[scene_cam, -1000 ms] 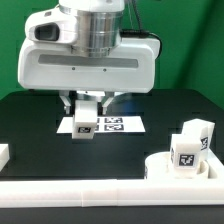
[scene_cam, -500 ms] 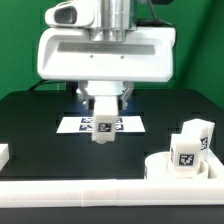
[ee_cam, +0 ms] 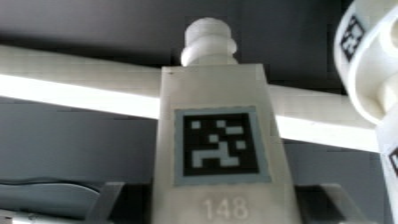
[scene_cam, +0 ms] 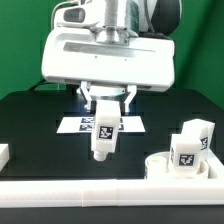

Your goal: Assemble stool

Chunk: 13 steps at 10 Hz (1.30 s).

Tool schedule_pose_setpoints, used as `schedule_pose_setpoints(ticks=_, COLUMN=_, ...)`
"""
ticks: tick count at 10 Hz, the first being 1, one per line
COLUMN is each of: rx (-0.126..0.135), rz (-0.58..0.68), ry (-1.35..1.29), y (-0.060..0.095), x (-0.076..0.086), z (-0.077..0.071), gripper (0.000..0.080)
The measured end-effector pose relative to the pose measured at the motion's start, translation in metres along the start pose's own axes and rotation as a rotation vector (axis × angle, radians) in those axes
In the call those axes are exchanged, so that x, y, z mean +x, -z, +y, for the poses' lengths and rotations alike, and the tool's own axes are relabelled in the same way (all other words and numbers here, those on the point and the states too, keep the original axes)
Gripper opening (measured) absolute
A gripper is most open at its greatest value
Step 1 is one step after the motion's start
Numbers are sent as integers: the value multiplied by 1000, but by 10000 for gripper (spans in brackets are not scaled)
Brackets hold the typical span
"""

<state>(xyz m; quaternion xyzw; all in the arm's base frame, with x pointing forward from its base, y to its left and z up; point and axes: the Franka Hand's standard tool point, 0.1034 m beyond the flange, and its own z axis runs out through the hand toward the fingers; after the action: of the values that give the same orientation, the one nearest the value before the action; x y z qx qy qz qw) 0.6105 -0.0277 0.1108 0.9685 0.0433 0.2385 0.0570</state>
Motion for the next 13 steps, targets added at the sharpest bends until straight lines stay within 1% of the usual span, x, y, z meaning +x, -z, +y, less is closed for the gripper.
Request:
schedule_pose_setpoints(ticks=1, rx=13, rz=5, ry=-10, y=3, x=4, z=-9, gripper=340)
schedule_pose_setpoints(ticks=2, rx=33, rz=16, ry=-15, y=9, x=10, z=-23, gripper=340)
schedule_pose_setpoints(ticks=3, rx=55, rz=30, ry=-22, y=17, x=20, z=-37, gripper=340)
schedule_pose_setpoints(ticks=5, rx=86, rz=45, ry=-40, y=25, x=31, z=-59, gripper=340)
schedule_pose_setpoints(ticks=7, rx=83, rz=41, ry=-33, y=23, x=29, z=-57, gripper=340)
schedule_pose_setpoints(ticks=9, rx=83, rz=43, ry=-32, y=23, x=28, z=-57, gripper=340)
schedule_pose_setpoints(ticks=10, rx=81, rz=51, ry=-34, y=21, x=21, z=-58, gripper=340)
schedule_pose_setpoints(ticks=12, rx=90, rz=65, ry=-32, y=17, x=12, z=-75, gripper=340)
schedule_pose_setpoints(ticks=13, rx=89, rz=63, ry=-33, y=16, x=11, z=-74, gripper=340)
